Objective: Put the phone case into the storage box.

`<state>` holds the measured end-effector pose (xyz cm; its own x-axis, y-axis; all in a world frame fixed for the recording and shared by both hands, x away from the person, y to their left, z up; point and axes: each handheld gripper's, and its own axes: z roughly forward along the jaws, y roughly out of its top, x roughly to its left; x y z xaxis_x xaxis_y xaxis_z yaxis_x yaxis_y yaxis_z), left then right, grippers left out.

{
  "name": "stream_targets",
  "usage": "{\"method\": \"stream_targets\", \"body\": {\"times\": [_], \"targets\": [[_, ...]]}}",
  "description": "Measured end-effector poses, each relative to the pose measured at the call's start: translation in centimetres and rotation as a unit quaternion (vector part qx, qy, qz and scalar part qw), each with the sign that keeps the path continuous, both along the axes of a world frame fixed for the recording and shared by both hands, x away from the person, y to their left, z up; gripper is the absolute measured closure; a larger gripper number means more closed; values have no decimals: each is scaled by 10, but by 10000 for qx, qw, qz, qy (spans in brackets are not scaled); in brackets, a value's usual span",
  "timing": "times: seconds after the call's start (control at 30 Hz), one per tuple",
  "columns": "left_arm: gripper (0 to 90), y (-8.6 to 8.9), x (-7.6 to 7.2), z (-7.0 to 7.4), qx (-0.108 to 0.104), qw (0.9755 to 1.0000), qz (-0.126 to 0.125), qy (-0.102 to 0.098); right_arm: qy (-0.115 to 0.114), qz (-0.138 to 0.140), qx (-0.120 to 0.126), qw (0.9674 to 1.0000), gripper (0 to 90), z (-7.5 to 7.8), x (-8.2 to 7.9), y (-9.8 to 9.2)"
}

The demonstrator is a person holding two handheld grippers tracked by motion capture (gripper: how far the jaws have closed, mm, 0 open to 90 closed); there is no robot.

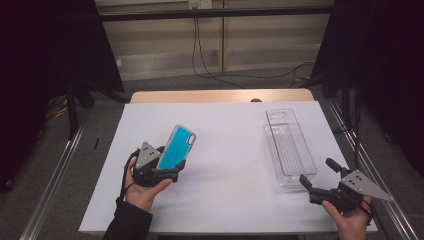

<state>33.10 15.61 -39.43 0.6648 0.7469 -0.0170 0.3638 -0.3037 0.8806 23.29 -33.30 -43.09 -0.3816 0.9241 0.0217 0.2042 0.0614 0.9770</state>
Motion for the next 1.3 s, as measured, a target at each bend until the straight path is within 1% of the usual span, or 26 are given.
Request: {"method": "stream_targets", "body": {"times": [0.07, 0.17, 0.2, 0.33, 0.37, 0.4, 0.43, 0.5, 0.53, 0.6, 0.67, 0.7, 0.73, 0.77, 0.83, 0.87, 0.9, 0.93, 0.97, 1.0, 1.03, 1.07, 1.1, 1.13, 1.17, 1.3], "targets": [[173, -6, -4, 1, 10, 10000, -71, -46, 7, 67, -33, 10000, 8, 0, 0, 2], [173, -13, -8, 1, -21, 9999, -105, -83, 80, 74, 36, 9999, 17, 1, 1, 4], [173, -16, -9, 1, 3, 9999, -99, -122, 91, 78, 47, 9999, 17, 1, 1, 4], [173, -24, -11, 0, 22, 9998, -142, -119, 79, 191, 120, 9997, 32, 2, 2, 6], [173, -26, -11, 0, 4, 9998, -160, -101, 67, 215, 151, 9996, 35, 3, 3, 8], [173, -28, -11, -1, 24, 9998, -137, -130, 56, 246, 200, 9995, 38, 4, 3, 9], [173, -29, -11, -1, 11, 9998, -177, -99, 67, 313, 192, 9993, 43, 4, 3, 11], [173, -33, -12, -2, 38, 9998, -180, -121, 113, 435, 343, 9984, 71, 7, 4, 15], [173, -34, -13, -2, 31, 9997, -216, -83, 81, 489, 317, 9983, 77, 8, 4, 16], [173, -38, -14, -1, 63, 9996, -258, -101, 59, 513, 344, 9981, 70, 11, 4, 21], [173, -42, -15, -2, 46, 9995, -287, -111, 90, 615, 332, 9975, 74, 14, 6, 25], [173, -45, -16, -1, 81, 9994, -315, -107, 92, 677, 297, 9972, 77, 15, 6, 28], [173, -47, -17, -2, 61, 9994, -323, -133, 122, 710, 267, 9970, 82, 16, 7, 30], [173, -50, -17, -2, 89, 9993, -344, -140, 178, 747, 257, 9967, 82, 16, 7, 33], [173, -55, -19, -2, 108, 9991, -362, -209, 350, 854, 233, 9955, 87, 17, 9, 36], [173, -57, -19, -2, 109, 9990, -383, -198, 427, 893, 249, 9948, 97, 18, 10, 39], [173, -59, -19, -2, 126, 9989, -388, -212, 461, 950, 147, 9943, 106, 19, 11, 41], [173, -61, -20, -2, 107, 9989, -387, -225, 500, 978, 110, 9939, 111, 20, 11, 43], [173, -63, -20, -2, 135, 9988, -411, -236, 512, 1008, 80, 9936, 111, 21, 12, 46], [173, -65, -21, -2, 175, 9987, -399, -272, 504, 1038, 85, 9933, 114, 22, 12, 48], [173, -66, -21, -3, 152, 9987, -424, -245, 516, 1038, 64, 9932, 127, 23, 12, 51], [173, -67, -21, -3, 174, 9986, -420, -252, 562, 1038, 48, 9930, 136, 24, 12, 53], [173, -69, -22, -4, 185, 9986, -409, -272, 602, 1102, 79, 9921, 136, 25, 13, 55], [173, -71, -21, -4, 188, 9986, -437, -247, 623, 1127, 89, 9916, 137, 26, 14, 58], [173, -72, -22, -5, 202, 9986, -425, -261, 673, 1147, 30, 9911, 138, 27, 15, 59], [174, -79, -20, -9, 295, 9983, -433, -270, 845, 1295, -18, 9880, 146, 30, 20, 67]]}}
